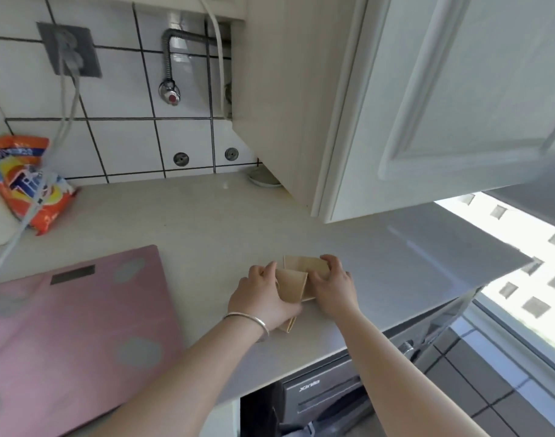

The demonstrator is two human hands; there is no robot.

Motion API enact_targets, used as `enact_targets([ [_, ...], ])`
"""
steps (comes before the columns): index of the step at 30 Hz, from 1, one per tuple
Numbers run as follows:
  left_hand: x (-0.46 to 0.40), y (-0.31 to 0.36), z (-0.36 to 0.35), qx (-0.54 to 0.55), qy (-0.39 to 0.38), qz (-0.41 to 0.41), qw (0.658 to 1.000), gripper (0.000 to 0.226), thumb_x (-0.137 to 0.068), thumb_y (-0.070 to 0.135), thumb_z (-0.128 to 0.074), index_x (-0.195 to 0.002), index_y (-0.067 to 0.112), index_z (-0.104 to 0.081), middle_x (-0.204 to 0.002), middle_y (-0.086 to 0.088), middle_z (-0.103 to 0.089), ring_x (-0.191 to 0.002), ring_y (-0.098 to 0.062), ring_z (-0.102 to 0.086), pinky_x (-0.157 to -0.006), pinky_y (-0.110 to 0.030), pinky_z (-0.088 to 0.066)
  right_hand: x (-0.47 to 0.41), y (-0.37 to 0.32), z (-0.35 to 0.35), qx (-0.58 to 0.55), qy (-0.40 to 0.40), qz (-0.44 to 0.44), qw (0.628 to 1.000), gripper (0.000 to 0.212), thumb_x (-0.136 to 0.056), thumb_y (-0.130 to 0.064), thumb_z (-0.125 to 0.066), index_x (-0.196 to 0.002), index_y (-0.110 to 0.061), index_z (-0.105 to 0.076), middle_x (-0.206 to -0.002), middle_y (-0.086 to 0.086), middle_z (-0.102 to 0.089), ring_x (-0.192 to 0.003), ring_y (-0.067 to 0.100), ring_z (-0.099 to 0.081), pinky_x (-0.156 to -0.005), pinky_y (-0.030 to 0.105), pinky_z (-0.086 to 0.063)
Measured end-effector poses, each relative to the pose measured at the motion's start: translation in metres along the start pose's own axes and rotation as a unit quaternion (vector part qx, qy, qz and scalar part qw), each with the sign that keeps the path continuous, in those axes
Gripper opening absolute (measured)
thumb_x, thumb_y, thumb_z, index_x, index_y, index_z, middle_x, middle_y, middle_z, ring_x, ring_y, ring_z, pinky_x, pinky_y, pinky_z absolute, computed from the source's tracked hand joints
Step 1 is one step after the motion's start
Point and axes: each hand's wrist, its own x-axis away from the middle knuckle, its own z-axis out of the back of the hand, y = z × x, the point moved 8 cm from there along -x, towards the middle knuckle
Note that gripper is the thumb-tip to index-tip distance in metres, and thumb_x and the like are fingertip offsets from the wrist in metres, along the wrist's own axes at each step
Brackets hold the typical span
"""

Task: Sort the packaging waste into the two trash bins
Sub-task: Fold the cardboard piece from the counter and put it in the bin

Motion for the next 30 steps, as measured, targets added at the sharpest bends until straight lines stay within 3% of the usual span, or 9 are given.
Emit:
enact_targets([
  [4, -0.001, 0.002, -0.001, -0.022, -0.043, -0.013, 0.999, 0.089, -0.067, 0.051, -0.064, -0.141, 0.020, -0.025, -0.137, -0.008, -0.036, -0.121, -0.030, -0.046, -0.097, -0.035, -0.044, 0.017, 0.002, 0.005, -0.037, 0.031, -0.027, 0.998, 0.043, -0.090, -0.025, -0.054, -0.130, -0.017, -0.038, -0.123, 0.013, -0.055, -0.111, 0.031, -0.053, -0.083, 0.033, -0.044],
  [7, 0.001, 0.009, 0.004, 0.020, -0.033, -0.032, 0.999, 0.084, -0.067, 0.051, -0.061, -0.139, 0.020, -0.029, -0.135, -0.006, -0.039, -0.118, -0.029, -0.050, -0.097, -0.036, -0.045, 0.037, 0.003, 0.011, -0.085, 0.080, -0.016, 0.993, 0.044, -0.089, -0.023, -0.056, -0.129, -0.018, -0.039, -0.127, 0.008, -0.052, -0.111, 0.025, -0.053, -0.082, 0.032, -0.045],
  [10, 0.010, 0.022, 0.002, 0.071, -0.037, -0.060, 0.995, 0.087, -0.074, 0.050, -0.060, -0.146, 0.021, -0.021, -0.141, -0.005, -0.037, -0.125, -0.025, -0.048, -0.100, -0.032, -0.040, 0.055, 0.008, 0.019, -0.122, 0.127, -0.020, 0.984, 0.040, -0.088, -0.024, -0.057, -0.125, -0.021, -0.043, -0.123, 0.002, -0.055, -0.106, 0.018, -0.055, -0.076, 0.026, -0.042],
  [13, 0.025, 0.039, -0.002, 0.106, -0.049, -0.093, 0.989, 0.084, -0.078, 0.046, -0.060, -0.147, 0.020, -0.020, -0.143, -0.005, -0.038, -0.129, -0.022, -0.043, -0.101, -0.029, -0.036, 0.078, 0.024, 0.035, -0.183, 0.171, -0.070, 0.966, 0.030, -0.086, -0.024, -0.056, -0.114, -0.025, -0.047, -0.108, -0.001, -0.058, -0.094, 0.017, -0.058, -0.070, 0.026, -0.046],
  [16, 0.047, 0.068, -0.013, 0.123, -0.061, -0.147, 0.980, 0.082, -0.079, 0.044, -0.061, -0.147, 0.021, -0.023, -0.145, -0.003, -0.037, -0.132, -0.020, -0.040, -0.105, -0.031, -0.034, 0.112, 0.048, 0.059, -0.204, 0.227, -0.102, 0.947, 0.024, -0.085, -0.026, -0.054, -0.107, -0.031, -0.045, -0.104, -0.001, -0.059, -0.090, 0.017, -0.060, -0.073, 0.031, -0.053],
  [18, 0.069, 0.097, -0.026, 0.123, -0.078, -0.194, 0.970, 0.080, -0.079, 0.043, -0.061, -0.146, 0.022, -0.023, -0.147, -0.002, -0.036, -0.133, -0.020, -0.039, -0.106, -0.032, -0.034, 0.142, 0.068, 0.082, -0.217, 0.273, -0.111, 0.931, 0.025, -0.087, -0.025, -0.055, -0.110, -0.028, -0.048, -0.101, -0.003, -0.060, -0.088, 0.013, -0.060, -0.069, 0.026, -0.051],
  [24, 0.185, 0.195, -0.100, 0.089, -0.177, -0.332, 0.922, 0.080, -0.079, 0.044, -0.062, -0.146, 0.026, -0.023, -0.144, -0.002, -0.038, -0.128, -0.020, -0.043, -0.102, -0.032, -0.038, 0.276, 0.162, 0.162, -0.219, 0.410, -0.180, 0.867, 0.023, -0.087, -0.021, -0.055, -0.110, -0.022, -0.051, -0.099, 0.000, -0.062, -0.087, 0.017, -0.059, -0.067, 0.025, -0.044],
  [30, 0.379, 0.268, -0.205, 0.072, -0.324, -0.434, 0.838, 0.080, -0.075, 0.039, -0.069, -0.143, 0.026, -0.030, -0.143, -0.001, -0.040, -0.128, -0.017, -0.043, -0.103, -0.028, -0.036, 0.484, 0.273, 0.215, -0.194, 0.533, -0.297, 0.768, 0.016, -0.090, -0.021, -0.055, -0.105, -0.022, -0.051, -0.091, -0.004, -0.058, -0.087, 0.017, -0.057, -0.069, 0.026, -0.041],
])
